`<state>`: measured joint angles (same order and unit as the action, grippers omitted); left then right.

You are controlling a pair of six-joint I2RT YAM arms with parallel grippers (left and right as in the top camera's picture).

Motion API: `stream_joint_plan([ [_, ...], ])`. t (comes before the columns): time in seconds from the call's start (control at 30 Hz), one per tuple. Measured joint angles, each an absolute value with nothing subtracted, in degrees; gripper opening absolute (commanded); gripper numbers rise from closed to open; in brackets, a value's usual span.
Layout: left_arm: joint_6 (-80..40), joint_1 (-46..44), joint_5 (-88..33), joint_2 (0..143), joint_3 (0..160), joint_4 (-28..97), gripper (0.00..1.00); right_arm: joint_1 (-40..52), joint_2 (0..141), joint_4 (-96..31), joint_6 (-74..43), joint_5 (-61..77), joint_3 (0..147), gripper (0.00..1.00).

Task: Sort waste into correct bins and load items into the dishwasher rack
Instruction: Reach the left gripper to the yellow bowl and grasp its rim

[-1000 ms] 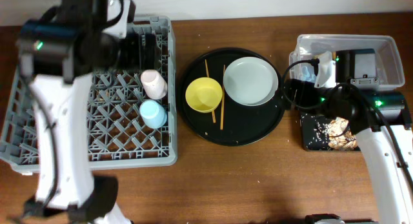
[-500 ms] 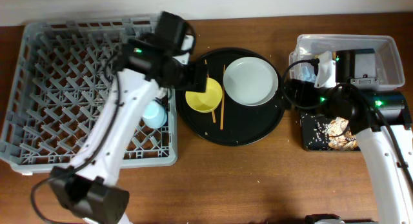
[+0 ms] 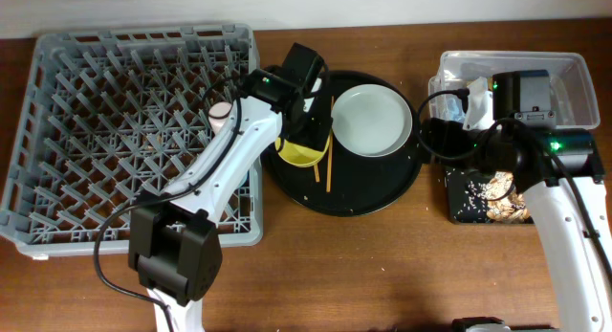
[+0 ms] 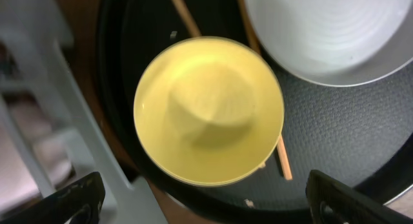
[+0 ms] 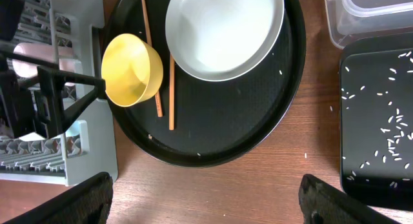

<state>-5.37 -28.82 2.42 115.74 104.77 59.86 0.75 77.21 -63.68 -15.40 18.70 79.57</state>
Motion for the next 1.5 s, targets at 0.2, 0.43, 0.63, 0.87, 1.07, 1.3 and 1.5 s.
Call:
stream_joint_plan([
  [0.2, 6.39, -28.82, 2.68, 115.85, 104.77, 55.11, 0.99, 0.75, 77.25, -63.75, -15.38, 18.7, 79.57, 0.93],
  [0.43, 9.5, -28.82, 4.69, 116.88, 104.77, 54.19, 0.99, 0.75, 77.32, -64.1, -15.38, 18.68, 79.57, 0.93],
  [0.63, 9.72, -28.73, 4.75, 116.9, 104.77, 53.58, 0.99, 0.75, 77.43, -64.1, -15.38, 18.65, 79.57, 0.93],
  [0.87, 10.09, -25.04, 0.32, 116.9, 104.77, 52.99, 0.99, 0.75, 77.43, -64.1, -15.4, 18.63, 79.57, 0.93],
  [1.07, 8.73, -23.18, -5.37, 116.9, 104.77, 53.39, 0.98, 0.75, 77.43, -64.1, -15.38, 18.44, 79.57, 0.93],
  [1.3, 9.23, -23.38, -6.48, 117.78, 104.77, 52.25, 0.98, 0.73, 77.43, -64.12, -15.4, 18.41, 79.57, 0.93],
  [1.5, 15.57, -22.33, -6.72, 124.95, 104.71, 50.09, 0.79, 0.75, 77.43, -64.12, -15.4, 18.41, 79.57, 0.93],
])
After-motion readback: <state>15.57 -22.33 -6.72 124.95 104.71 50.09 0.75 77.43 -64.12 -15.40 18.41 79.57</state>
